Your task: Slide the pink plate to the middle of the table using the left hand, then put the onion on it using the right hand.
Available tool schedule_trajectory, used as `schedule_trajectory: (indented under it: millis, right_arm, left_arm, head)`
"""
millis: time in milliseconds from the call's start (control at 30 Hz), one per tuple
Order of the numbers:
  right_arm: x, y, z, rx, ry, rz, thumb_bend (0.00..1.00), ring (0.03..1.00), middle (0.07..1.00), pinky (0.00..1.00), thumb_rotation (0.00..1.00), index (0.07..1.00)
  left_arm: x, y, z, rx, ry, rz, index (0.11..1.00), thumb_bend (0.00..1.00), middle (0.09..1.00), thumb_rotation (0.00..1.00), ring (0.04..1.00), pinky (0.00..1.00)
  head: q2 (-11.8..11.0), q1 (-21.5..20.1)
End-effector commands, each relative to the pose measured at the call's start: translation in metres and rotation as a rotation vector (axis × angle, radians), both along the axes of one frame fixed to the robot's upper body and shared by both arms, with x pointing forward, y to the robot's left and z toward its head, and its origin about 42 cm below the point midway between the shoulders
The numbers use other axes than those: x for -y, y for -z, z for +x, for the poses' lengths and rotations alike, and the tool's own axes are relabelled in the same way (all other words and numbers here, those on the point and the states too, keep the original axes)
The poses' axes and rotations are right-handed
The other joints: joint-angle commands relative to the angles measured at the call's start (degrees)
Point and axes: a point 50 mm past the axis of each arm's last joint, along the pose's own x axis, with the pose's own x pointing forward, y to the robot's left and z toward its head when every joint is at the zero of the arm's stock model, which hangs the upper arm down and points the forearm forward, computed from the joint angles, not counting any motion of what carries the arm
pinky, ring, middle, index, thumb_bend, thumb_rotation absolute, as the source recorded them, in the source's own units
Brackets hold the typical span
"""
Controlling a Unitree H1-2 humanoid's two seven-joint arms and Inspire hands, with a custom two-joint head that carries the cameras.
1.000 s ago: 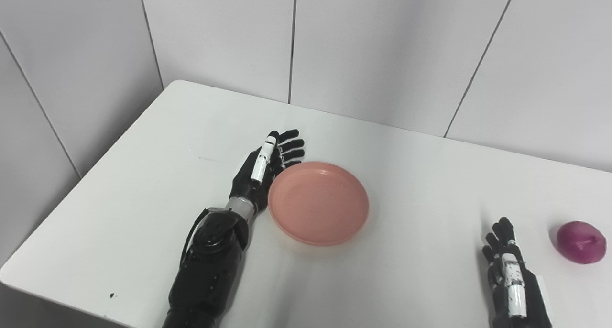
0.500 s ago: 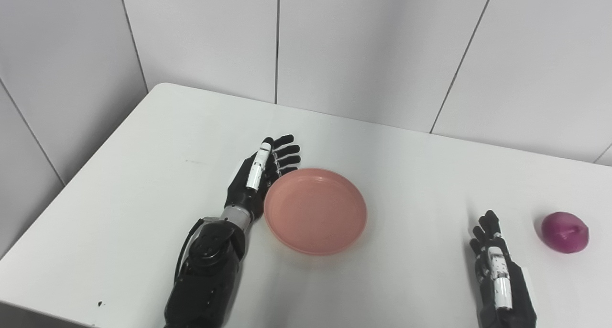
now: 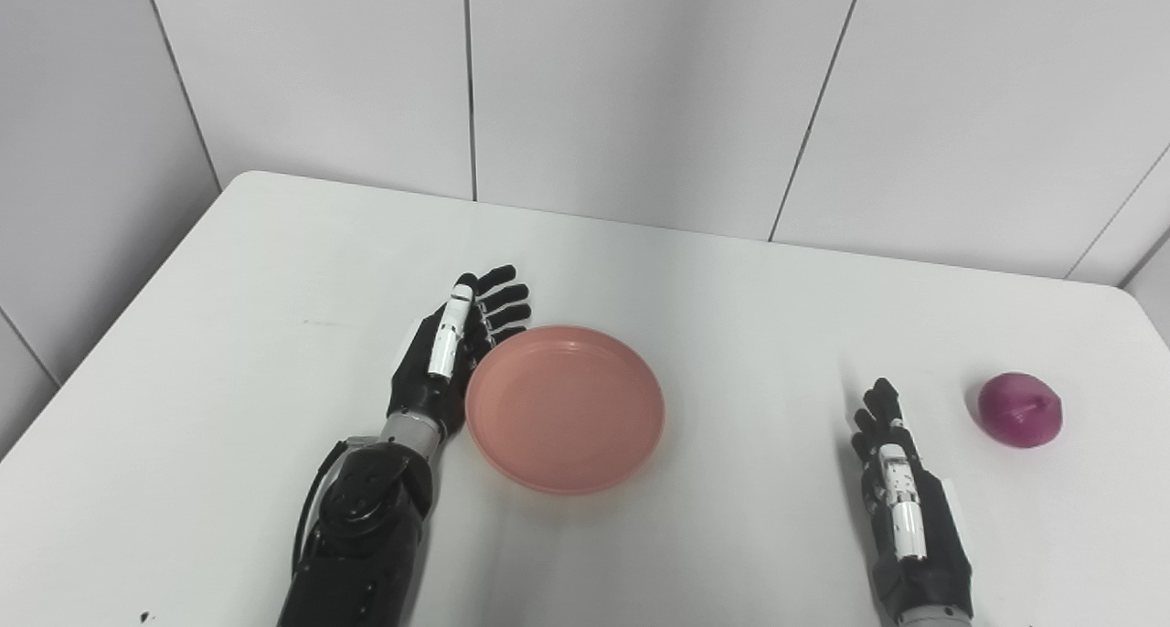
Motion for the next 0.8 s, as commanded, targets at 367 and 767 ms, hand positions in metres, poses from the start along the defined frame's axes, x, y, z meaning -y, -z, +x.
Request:
schedule_trajectory:
  millis: [367, 767]
  right_arm:
    - [-0.01, -0.007, 0.008, 0.065, -0.016, 0.006, 0.2, 1.0, 1.0, 1.0, 1.0, 1.0]
    - [-0.013, -0.006, 0.01, 0.061, -0.014, 0.009, 0.21, 1.0, 1.0, 1.0, 1.0, 1.0]
  left_arm:
    - [0.011, -0.009, 0.004, 0.04, 0.042, 0.007, 0.769, 0.41, 0.786, 1.0, 0.775, 0.74]
    - [0.022, -0.006, 0.0, 0.044, 0.048, -0.01, 0.778, 0.43, 0.791, 1.0, 0.782, 0.75]
  head:
    - [1.2, -2.6]
    - [2.0, -3.8]
